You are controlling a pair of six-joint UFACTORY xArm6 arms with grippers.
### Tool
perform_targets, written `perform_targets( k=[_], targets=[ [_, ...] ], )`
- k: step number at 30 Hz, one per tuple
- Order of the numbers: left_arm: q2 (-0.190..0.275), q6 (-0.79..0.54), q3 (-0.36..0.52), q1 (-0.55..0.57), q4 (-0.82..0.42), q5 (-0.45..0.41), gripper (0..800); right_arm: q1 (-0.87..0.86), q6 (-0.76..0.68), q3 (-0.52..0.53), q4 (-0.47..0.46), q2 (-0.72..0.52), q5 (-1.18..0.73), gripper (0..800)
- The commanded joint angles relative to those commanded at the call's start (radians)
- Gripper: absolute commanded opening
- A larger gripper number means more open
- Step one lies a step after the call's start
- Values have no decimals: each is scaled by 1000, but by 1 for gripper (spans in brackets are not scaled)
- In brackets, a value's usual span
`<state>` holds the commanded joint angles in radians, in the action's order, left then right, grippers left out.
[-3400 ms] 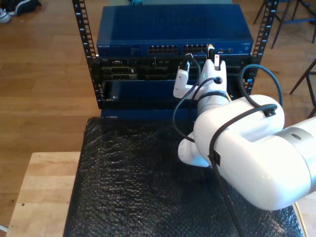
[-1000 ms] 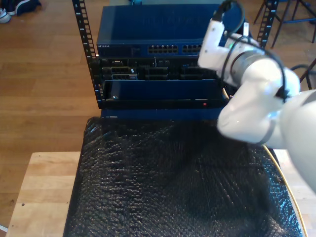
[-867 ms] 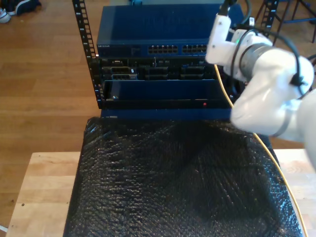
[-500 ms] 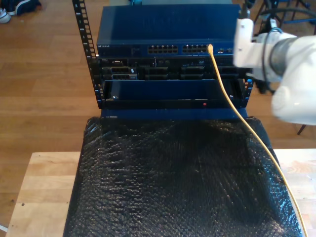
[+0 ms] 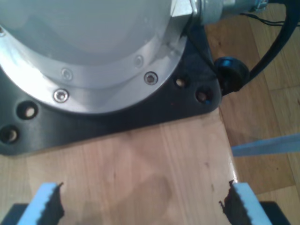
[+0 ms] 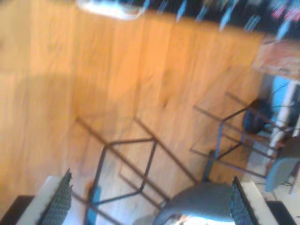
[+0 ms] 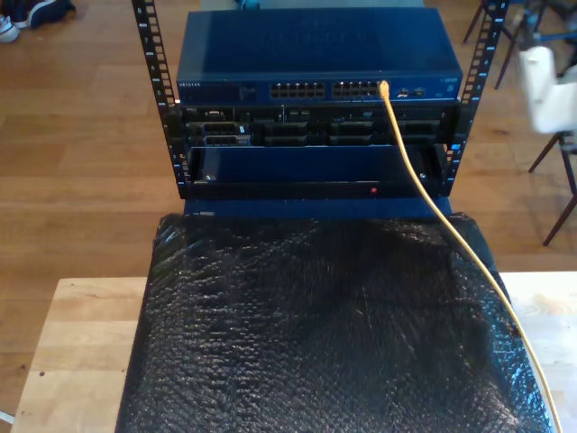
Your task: Grab the cable and plug it in
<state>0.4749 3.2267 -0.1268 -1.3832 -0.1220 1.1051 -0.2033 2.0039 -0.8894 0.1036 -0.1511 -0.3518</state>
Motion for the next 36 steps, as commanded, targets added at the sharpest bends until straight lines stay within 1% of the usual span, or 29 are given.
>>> perform_targets(
  k=[9,18,25,33,36],
  targets=[
    [-2,0,0,0,0,0,800,-175,146,6,0,-38,-245,798],
    [0,0,0,0,0,0,800,-358,313,3,2,-49,-431,798],
    [0,0,0,0,0,0,800,-480,451,2,2,-84,-559,798],
    [0,0,0,0,0,0,800,-620,552,15,-3,-155,-758,798],
    [0,0,0,0,0,0,800,-671,601,46,-3,-199,-827,798]
  ],
)
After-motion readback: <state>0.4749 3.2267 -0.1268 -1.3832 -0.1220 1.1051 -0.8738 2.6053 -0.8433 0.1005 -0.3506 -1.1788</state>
